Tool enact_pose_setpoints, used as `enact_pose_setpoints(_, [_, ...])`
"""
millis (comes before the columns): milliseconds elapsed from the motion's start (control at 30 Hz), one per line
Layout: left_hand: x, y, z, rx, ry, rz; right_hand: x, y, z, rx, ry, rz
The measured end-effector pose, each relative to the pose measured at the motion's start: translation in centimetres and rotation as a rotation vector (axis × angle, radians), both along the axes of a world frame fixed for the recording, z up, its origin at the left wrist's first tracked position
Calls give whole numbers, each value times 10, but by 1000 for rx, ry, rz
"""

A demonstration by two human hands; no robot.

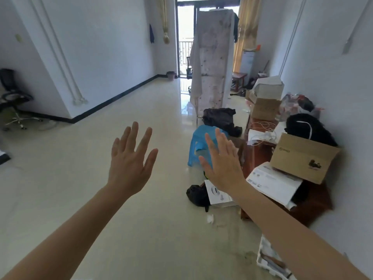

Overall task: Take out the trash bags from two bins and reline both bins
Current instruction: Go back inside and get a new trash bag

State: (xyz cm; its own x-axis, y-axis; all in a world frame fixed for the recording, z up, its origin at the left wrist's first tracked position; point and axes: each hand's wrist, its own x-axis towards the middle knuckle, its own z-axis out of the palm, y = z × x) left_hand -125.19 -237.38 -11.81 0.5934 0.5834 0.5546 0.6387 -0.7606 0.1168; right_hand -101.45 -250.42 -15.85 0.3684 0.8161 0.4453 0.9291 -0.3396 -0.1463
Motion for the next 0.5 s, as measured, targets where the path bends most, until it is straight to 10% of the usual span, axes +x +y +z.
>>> enact_pose_setpoints(500, [144, 361, -18, -104, 34, -1, 171, 339, -15, -45, -13, -53])
